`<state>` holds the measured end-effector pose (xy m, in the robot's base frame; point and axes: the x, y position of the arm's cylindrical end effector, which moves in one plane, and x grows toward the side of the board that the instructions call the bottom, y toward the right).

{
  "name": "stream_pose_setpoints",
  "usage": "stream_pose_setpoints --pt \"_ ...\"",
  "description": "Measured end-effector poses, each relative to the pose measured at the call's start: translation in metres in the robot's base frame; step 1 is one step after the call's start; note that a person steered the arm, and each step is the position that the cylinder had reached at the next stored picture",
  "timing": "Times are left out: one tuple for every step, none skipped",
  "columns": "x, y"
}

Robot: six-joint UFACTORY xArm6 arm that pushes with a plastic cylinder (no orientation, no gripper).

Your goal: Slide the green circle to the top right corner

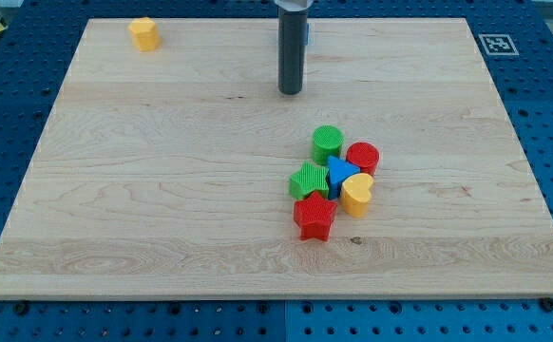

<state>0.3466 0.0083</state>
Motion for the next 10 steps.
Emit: stream_pose_setpoints --pt "0.000 0.000" --pt "0.000 0.000" --pt "0.000 0.000" --pt "0.000 0.000" --pt "0.000 -0.016" --pt "0.009 -0.038" --pt "0.057 -0.034" --pt "0.098 -0.010" --pt "0.103 0.005" --pt "0.118 0.026"
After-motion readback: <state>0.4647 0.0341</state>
